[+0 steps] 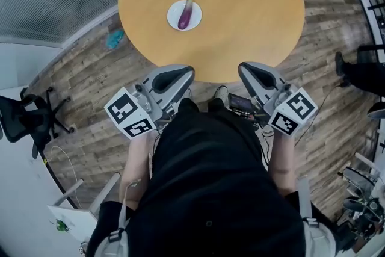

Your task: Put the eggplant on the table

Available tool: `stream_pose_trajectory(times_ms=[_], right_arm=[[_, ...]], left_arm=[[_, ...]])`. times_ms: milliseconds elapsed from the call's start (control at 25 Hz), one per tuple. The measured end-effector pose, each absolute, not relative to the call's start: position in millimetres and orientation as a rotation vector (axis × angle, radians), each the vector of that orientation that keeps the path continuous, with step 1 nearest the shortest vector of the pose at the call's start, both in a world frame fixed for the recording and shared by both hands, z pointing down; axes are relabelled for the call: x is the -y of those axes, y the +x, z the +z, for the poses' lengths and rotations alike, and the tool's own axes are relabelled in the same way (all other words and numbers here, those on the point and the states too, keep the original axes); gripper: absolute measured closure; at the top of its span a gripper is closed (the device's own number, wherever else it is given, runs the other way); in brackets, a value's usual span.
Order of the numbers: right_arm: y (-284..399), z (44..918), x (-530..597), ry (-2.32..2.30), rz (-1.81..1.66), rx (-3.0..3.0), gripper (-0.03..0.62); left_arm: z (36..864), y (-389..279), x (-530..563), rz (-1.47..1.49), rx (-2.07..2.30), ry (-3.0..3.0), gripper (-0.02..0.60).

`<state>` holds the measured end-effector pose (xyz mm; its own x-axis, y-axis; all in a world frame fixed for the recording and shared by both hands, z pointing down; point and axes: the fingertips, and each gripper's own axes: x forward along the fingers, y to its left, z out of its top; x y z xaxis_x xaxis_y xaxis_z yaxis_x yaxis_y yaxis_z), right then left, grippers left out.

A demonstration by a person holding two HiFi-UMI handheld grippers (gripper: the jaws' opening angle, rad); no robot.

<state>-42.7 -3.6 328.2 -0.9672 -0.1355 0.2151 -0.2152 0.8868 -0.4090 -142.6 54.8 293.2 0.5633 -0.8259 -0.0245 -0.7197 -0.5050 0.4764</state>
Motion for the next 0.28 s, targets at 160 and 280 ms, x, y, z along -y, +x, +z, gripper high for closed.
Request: stream_pose_trajectory(times_ms=[160, 280], right_arm=[[-45.5, 327.3, 3.0, 0.291, 0.646, 2.873, 0.577], [-47.6, 327.5, 4.2, 0.308, 0.642, 2.874, 0.577]], left_arm=[[294.7, -145.5, -54.2, -0.344, 1.238, 2.387, 0.571], [295.5, -148.6, -52.7, -0.338, 1.231, 2.392, 0.571]])
